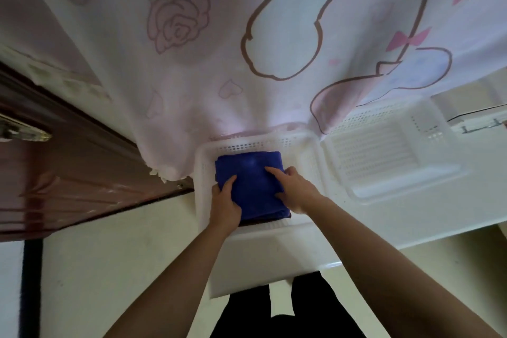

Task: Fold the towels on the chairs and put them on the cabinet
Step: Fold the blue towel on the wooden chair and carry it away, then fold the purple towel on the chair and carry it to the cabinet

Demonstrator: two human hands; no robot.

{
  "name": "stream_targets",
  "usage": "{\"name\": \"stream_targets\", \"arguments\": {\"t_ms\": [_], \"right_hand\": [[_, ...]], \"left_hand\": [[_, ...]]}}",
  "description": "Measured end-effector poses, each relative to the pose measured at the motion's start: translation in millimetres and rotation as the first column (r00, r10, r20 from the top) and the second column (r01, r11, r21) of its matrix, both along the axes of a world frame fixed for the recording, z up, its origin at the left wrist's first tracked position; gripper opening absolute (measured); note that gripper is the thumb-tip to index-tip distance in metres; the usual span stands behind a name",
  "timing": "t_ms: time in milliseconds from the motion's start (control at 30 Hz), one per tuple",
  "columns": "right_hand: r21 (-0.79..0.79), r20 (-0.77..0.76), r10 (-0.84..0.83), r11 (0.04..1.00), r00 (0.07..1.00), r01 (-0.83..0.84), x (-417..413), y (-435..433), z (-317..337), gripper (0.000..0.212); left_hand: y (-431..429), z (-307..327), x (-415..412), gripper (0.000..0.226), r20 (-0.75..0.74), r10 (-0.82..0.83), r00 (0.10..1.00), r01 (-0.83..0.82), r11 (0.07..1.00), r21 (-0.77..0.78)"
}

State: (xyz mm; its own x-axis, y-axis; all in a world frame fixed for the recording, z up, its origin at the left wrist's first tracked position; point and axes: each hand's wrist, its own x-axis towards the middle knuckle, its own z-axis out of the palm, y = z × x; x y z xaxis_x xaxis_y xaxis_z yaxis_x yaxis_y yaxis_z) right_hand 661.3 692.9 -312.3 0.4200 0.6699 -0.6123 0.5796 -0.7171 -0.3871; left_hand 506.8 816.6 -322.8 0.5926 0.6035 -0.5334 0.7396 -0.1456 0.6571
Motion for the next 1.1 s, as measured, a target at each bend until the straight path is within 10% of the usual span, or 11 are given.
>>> {"name": "stream_targets", "arguments": {"t_ms": [133,267,667,867,1100], "right_hand": [[-0.022,0.107,0.125,0.992,0.986,-0.124,8,-6,23,0.084],[-0.099,0.192,0.405,0.914,0.894,-0.393,6,10,34,0.112],[-0.248,0.228,0.463,0.878,0.856,-0.409,4,1,4,0.119],[0.083,0.438,0.131,0.979,0.889,-0.186,21,-11,67,0.078],[0.514,0.67,-0.507,0.844,0.542,0.155,24,-65,146,0.065]], "left_hand": [[7,20,0,0.091,-0.146,-0.241,0.959,0.249,0.968,0.035],[36,30,6,0.117,-0.345,-0.599,0.723,0.67,0.729,0.139],[31,19,8,0.117,-0.414,-0.601,0.684,0.648,0.761,-0.035],[43,89,31,0.06,-0.256,-0.571,0.78,0.615,0.625,0.481],[35,174,91,0.047,0.109,-0.728,0.676,0.187,0.312,0.931]]}}
